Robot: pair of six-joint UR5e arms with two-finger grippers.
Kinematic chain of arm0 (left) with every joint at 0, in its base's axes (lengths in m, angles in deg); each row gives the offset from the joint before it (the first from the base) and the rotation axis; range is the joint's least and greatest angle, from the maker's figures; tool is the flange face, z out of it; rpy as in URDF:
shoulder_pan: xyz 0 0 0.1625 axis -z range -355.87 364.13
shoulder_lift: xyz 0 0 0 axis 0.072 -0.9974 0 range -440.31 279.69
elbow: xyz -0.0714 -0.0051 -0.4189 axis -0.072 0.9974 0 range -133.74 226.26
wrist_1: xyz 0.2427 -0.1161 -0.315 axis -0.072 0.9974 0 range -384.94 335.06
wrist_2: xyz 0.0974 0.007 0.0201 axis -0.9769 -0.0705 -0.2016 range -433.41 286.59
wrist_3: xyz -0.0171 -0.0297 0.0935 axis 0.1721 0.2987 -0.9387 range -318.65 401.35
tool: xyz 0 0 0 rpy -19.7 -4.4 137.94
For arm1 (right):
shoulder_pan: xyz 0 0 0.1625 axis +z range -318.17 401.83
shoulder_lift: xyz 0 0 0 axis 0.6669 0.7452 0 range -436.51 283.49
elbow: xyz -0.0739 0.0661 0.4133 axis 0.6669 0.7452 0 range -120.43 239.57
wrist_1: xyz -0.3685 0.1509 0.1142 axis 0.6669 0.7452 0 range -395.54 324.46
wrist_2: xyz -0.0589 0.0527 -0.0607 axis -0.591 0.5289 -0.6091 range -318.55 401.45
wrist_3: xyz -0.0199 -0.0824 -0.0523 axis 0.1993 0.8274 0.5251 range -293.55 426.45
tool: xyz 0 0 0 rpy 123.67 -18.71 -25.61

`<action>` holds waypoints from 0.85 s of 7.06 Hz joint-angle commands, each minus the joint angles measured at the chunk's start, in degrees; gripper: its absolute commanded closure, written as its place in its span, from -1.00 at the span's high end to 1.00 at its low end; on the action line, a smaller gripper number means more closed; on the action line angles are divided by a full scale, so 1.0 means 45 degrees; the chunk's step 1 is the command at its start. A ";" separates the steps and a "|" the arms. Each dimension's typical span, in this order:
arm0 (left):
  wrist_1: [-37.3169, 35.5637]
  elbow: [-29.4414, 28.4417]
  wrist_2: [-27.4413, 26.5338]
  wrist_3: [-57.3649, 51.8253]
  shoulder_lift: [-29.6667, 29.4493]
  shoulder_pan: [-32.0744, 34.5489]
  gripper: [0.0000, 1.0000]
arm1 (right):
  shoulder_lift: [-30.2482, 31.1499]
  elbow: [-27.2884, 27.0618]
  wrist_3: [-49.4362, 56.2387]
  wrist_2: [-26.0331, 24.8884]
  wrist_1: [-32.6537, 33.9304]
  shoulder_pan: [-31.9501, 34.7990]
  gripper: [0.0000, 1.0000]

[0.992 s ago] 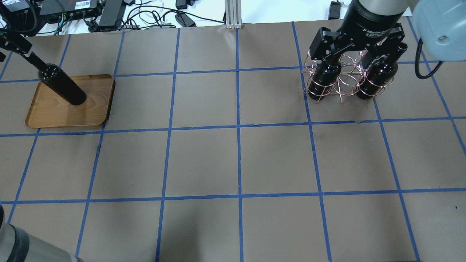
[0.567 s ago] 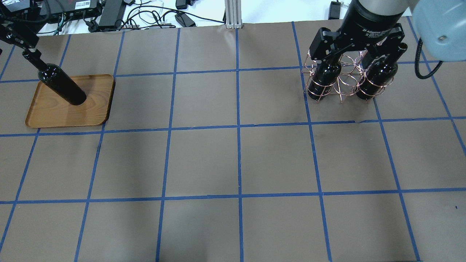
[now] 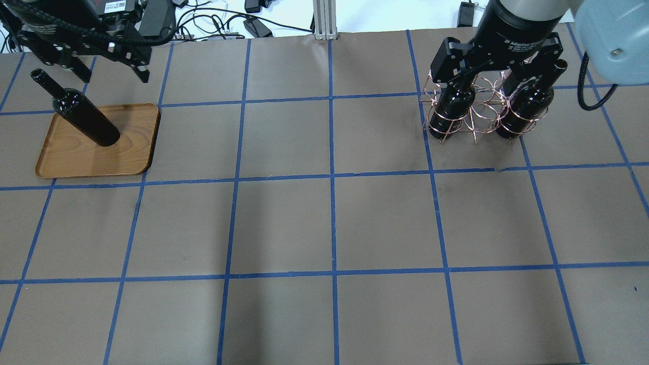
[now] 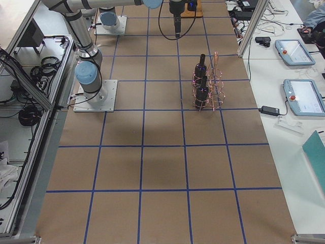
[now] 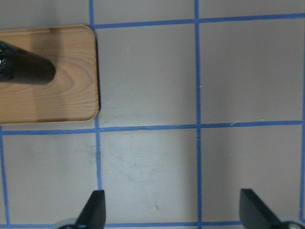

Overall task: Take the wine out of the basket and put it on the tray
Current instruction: 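Open the left gripper and raise it away from the bottle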

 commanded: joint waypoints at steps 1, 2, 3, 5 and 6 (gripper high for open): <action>-0.0015 0.0195 0.0979 0.0774 0.0103 0.0857 1.00 | 0.0000 0.0001 -0.0016 -0.0023 -0.0003 -0.0001 1.00; -0.0015 0.0235 0.1056 0.0777 0.0161 0.0839 1.00 | 0.0000 0.0001 -0.0016 -0.0023 -0.0003 -0.0001 1.00; 0.0005 0.0254 0.0980 0.0777 0.0220 0.0819 1.00 | 0.0000 0.0001 -0.0016 -0.0023 -0.0003 -0.0001 1.00; 0.0044 0.0254 0.0823 0.0738 0.0279 0.0702 1.00 | 0.0000 0.0001 -0.0016 -0.0023 -0.0003 -0.0001 1.00; 0.0025 0.0274 0.0803 0.0660 0.0279 0.0663 1.00 | 0.0000 0.0001 -0.0016 -0.0023 -0.0003 -0.0001 1.00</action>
